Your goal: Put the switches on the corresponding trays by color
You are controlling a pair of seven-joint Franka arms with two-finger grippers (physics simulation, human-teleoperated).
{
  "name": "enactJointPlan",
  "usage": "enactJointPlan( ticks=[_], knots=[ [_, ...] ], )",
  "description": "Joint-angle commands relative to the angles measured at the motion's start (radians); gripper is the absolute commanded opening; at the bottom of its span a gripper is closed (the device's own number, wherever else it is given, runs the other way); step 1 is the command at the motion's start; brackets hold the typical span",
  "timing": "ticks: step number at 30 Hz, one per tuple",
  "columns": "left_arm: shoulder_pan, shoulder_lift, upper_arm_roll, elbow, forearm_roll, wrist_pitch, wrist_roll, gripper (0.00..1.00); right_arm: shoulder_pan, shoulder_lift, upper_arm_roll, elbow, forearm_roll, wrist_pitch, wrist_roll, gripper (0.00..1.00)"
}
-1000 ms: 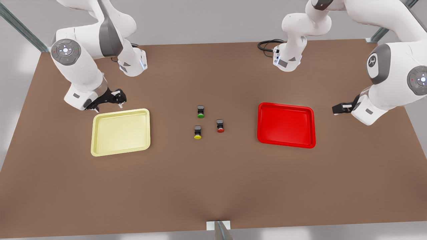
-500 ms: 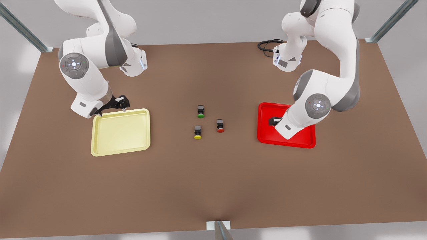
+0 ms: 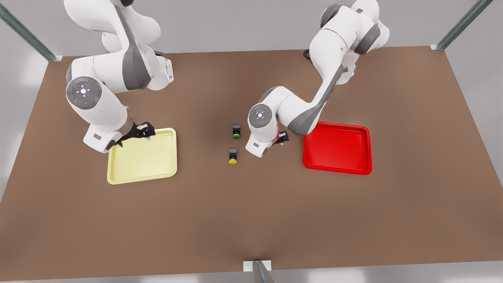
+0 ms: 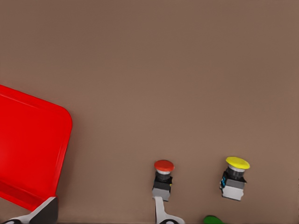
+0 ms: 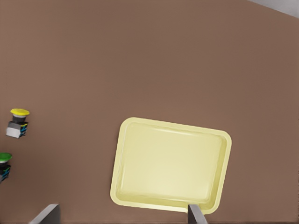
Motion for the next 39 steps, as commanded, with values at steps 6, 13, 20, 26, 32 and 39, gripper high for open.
enactJointPlan(
  ticks=[6,13,20,26,32,39],
  knots=[
    [-0.030,0.081,0.017,0.012,-0.011,0.074,-0.009,1.00,0.002,0.003,-0.001,0.001,-0.005,-0.002,0.000,1.00],
    [0.007,0.043,0.015,-0.193,-0.016,0.252,0.121,1.00,0.004,0.018,-0.002,0.013,-0.006,0.000,0.002,1.00],
    [-0.014,-0.014,0.017,-0.390,-0.142,0.495,0.023,1.00,0.009,0.029,-0.001,0.013,-0.005,-0.002,0.002,1.00],
    [-0.023,-0.017,0.017,-0.489,-0.128,0.599,0.097,1.00,0.007,0.038,-0.002,0.013,-0.008,0.000,0.003,1.00],
    [-0.030,-0.111,0.017,-0.653,-0.195,0.729,0.049,1.00,0.007,0.040,-0.002,0.013,-0.006,0.000,0.003,1.00],
    [-0.046,-0.114,0.018,-0.703,-0.258,0.818,-0.037,1.00,0.010,0.048,-0.001,0.013,-0.005,0.000,0.003,1.00]
  ],
)
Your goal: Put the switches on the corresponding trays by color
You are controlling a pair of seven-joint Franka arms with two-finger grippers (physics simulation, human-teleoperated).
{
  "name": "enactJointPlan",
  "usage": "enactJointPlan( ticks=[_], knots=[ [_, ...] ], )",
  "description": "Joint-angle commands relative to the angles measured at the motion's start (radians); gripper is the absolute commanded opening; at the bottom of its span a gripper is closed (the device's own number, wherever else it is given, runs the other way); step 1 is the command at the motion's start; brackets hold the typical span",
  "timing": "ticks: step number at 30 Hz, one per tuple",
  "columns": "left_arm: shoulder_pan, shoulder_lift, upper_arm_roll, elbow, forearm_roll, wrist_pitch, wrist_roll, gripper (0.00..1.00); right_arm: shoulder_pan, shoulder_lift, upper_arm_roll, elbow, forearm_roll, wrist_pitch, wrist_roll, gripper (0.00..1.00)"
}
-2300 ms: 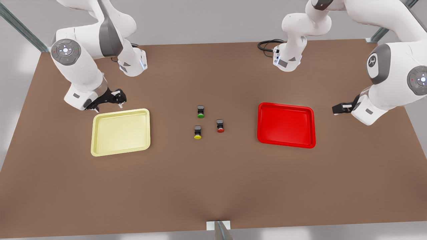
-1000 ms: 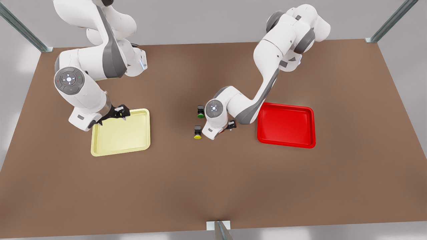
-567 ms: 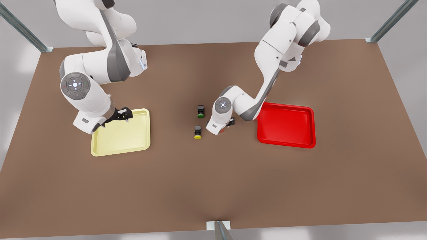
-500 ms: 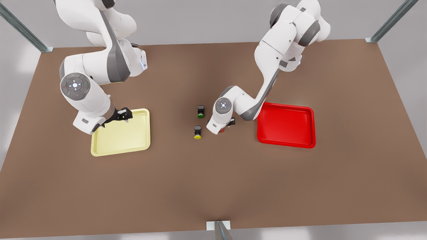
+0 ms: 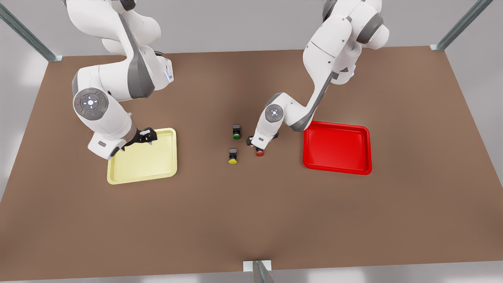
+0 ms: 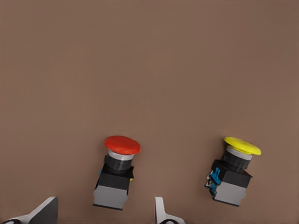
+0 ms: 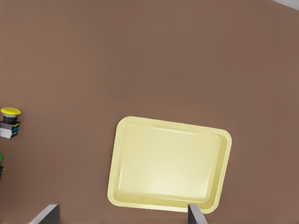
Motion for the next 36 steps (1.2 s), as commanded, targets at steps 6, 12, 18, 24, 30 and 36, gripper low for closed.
enactJointPlan(
  ticks=[6,12,18,24,30,36],
  knots=[
    [-0.011,0.017,0.003,0.000,-0.007,0.012,0.006,1.00,0.003,0.008,0.000,-0.001,0.001,0.000,0.002,1.00],
    [-0.107,0.020,0.090,0.013,0.028,-0.106,0.021,1.00,0.014,0.026,0.008,-0.001,0.005,-0.003,0.000,1.00],
    [-0.121,0.092,0.087,0.089,0.029,-0.094,0.023,1.00,0.012,0.046,0.036,-0.001,0.003,-0.014,0.003,1.00],
    [-0.121,0.121,0.087,0.134,0.045,-0.087,0.025,1.00,0.011,0.048,0.036,-0.001,0.000,-0.014,0.003,1.00],
    [-0.118,0.137,0.087,0.140,0.051,-0.080,0.026,1.00,0.012,0.049,0.036,-0.001,0.000,-0.012,0.003,1.00],
    [-0.118,0.144,0.089,0.134,0.079,-0.082,0.031,1.00,0.012,0.054,0.036,0.001,0.000,-0.012,0.003,1.00]
  ],
)
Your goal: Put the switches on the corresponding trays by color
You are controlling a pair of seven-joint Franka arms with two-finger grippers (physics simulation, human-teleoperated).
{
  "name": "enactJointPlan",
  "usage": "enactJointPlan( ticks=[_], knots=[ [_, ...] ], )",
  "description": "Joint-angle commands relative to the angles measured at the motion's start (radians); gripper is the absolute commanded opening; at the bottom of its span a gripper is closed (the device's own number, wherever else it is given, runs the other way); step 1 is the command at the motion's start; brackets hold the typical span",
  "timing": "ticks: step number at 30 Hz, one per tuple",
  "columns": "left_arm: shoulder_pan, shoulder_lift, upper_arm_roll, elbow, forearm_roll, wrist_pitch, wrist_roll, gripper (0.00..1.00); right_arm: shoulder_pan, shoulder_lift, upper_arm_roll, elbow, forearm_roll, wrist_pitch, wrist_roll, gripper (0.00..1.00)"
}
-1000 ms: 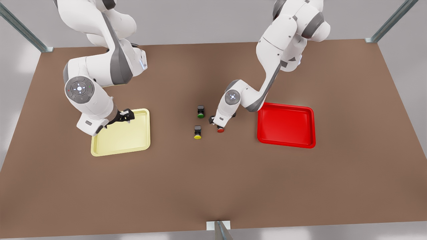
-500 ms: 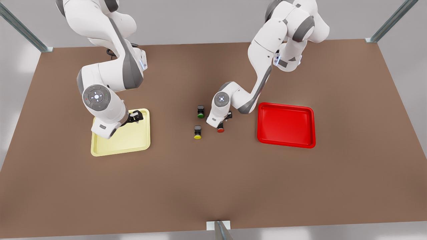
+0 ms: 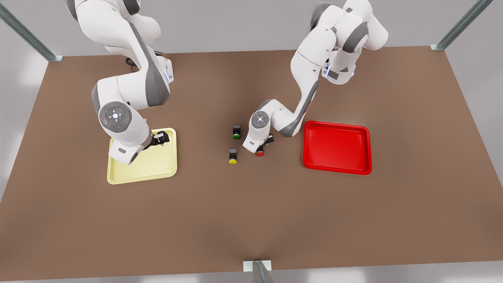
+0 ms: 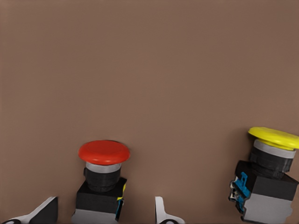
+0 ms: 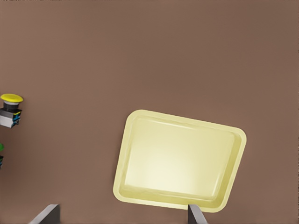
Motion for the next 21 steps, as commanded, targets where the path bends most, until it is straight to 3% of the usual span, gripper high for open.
enactJointPlan(
  ticks=[1,3,5,6,11,17,21],
  knots=[
    [0.000,-0.001,0.000,0.000,0.012,0.000,0.000,1.00,0.000,0.000,0.000,0.000,0.000,0.000,0.000,1.00],
    [0.000,0.001,0.000,-0.002,0.012,-0.002,0.002,0.93,0.000,0.000,0.000,0.000,-0.001,0.000,0.000,1.00],
    [0.000,0.001,0.000,-0.002,0.012,-0.002,0.011,0.72,0.000,0.001,0.000,0.001,-0.001,0.000,0.000,1.00],
    [-0.002,-0.001,0.000,0.000,0.012,-0.002,0.012,0.70,0.000,0.000,0.000,0.001,-0.001,0.000,0.000,1.00],
    [0.000,-0.008,0.000,-0.005,0.012,-0.008,0.012,0.70,0.000,0.011,0.001,0.001,-0.001,0.000,0.003,1.00],
    [0.002,-0.011,0.000,-0.006,0.014,-0.011,0.014,0.58,0.000,0.038,0.014,0.037,0.004,-0.002,0.005,1.00],
    [0.002,-0.013,0.000,-0.008,0.014,-0.012,0.014,0.58,0.000,0.038,0.014,0.037,0.002,-0.002,0.003,1.00]
  ],
)
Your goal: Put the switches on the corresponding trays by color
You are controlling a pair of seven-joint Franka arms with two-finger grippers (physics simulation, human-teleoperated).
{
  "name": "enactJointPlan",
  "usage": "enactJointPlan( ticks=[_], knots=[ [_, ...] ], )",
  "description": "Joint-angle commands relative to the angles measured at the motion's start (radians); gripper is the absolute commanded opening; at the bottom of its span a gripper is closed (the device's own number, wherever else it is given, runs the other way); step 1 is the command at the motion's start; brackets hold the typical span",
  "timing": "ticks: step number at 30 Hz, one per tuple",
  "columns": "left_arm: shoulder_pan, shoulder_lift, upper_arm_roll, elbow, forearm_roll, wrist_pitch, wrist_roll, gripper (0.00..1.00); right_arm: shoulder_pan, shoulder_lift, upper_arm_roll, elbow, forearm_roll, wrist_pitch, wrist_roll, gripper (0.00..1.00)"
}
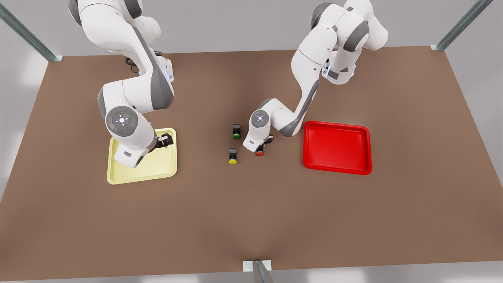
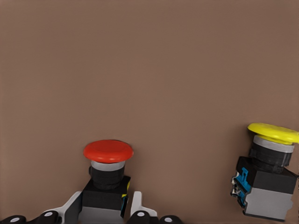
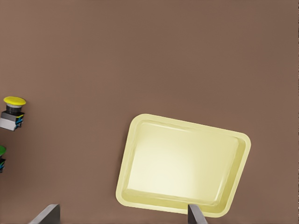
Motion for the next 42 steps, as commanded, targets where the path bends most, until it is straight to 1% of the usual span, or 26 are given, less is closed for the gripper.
enactJointPlan(
  ticks=[1,4,13,19,23,27,32,33,35,36,37,38,39,40,41,42],
  knots=[
    [0.000,0.000,0.000,0.000,0.001,-0.001,0.000,0.58,0.000,0.000,0.000,0.000,0.000,0.000,0.000,1.00],
    [0.002,-0.002,0.000,-0.002,0.002,-0.003,0.000,0.57,0.000,0.000,0.000,0.000,0.000,0.000,0.000,1.00],
    [0.002,-0.002,0.000,-0.006,0.007,-0.003,0.000,0.50,0.000,-0.002,0.000,0.000,-0.003,-0.002,0.000,1.00],
    [0.002,-0.005,0.000,-0.006,0.007,-0.004,0.000,0.49,-0.002,-0.002,0.000,0.000,-0.005,-0.002,0.000,1.00],
    [0.005,-0.035,-0.002,-0.006,0.007,-0.030,0.000,0.50,-0.002,0.000,0.000,0.002,-0.006,-0.014,0.000,1.00],
    [0.037,-0.133,-0.002,-0.055,0.007,-0.078,0.029,0.50,-0.003,0.000,0.000,0.002,-0.005,-0.014,0.000,1.00],
    [0.176,-0.363,-0.003,-0.261,0.008,-0.129,0.208,0.50,0.002,0.009,0.003,0.006,0.005,-0.006,-0.005,1.00],
    [0.209,-0.405,-0.003,-0.304,0.010,-0.130,0.241,0.50,0.000,0.049,0.072,0.017,0.000,0.003,0.006,1.00],
    [0.310,-0.489,-0.005,-0.397,0.013,-0.129,0.325,0.50,0.002,0.070,0.078,0.041,0.002,0.002,0.006,1.00],
    [0.370,-0.528,-0.006,-0.434,0.013,-0.130,0.394,0.50,0.002,0.089,0.121,0.051,0.003,0.032,0.009,1.00],
    [0.417,-0.548,-0.006,-0.445,0.015,-0.147,0.440,0.50,0.037,0.124,0.183,0.068,0.000,0.106,0.072,1.00],
    [0.446,-0.563,-0.006,-0.459,0.016,-0.155,0.475,0.50,0.095,0.150,0.184,0.068,0.003,0.193,0.290,1.00],
    [0.486,-0.571,-0.006,-0.486,0.028,-0.144,0.515,0.50,0.120,0.179,0.186,0.068,0.037,0.255,0.446,1.00],
    [0.521,-0.571,-0.006,-0.497,0.030,-0.142,0.546,0.50,0.155,0.236,0.186,0.068,0.136,0.325,0.570,1.00],
    [0.554,-0.569,-0.006,-0.503,0.036,-0.141,0.581,0.50,0.232,0.317,0.183,0.152,0.140,0.373,0.730,1.00],
    [0.571,-0.558,-0.006,-0.505,0.038,-0.138,0.592,0.50,0.276,0.374,0.173,0.218,0.138,0.376,0.804,1.00]
  ],
)
